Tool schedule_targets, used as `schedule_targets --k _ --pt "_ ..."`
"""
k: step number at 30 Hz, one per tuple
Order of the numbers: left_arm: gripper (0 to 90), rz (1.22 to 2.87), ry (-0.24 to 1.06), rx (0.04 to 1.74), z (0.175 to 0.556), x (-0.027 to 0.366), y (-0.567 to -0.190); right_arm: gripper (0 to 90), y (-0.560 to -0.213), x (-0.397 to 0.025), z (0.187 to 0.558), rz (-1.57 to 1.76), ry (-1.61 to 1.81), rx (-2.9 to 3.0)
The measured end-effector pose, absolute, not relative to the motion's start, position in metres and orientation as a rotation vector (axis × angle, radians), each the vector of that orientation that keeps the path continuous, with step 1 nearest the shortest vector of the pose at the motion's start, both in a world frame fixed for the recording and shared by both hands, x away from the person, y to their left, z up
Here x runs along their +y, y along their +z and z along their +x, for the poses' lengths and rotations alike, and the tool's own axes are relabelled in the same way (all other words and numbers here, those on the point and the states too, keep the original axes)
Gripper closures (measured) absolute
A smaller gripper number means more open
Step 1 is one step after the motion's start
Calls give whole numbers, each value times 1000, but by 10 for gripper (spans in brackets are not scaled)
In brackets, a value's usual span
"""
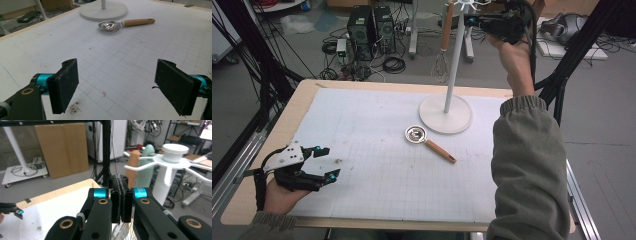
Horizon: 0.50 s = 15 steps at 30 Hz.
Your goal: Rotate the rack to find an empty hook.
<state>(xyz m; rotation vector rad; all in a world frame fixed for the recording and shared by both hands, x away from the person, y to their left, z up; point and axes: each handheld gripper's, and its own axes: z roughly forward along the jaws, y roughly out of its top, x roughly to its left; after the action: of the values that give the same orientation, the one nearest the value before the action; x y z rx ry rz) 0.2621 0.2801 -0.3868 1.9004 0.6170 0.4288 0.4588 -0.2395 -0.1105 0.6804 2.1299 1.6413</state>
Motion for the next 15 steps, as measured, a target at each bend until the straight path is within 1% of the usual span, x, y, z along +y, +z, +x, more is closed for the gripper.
schedule_targets --k 5,15 --pt "196 1903 429 615 262 279 -387 885 -115 -243 442 644 1681 2150" --pt "195 1903 430 618 262 278 -387 785 -133 -242 413 608 1700 2199"
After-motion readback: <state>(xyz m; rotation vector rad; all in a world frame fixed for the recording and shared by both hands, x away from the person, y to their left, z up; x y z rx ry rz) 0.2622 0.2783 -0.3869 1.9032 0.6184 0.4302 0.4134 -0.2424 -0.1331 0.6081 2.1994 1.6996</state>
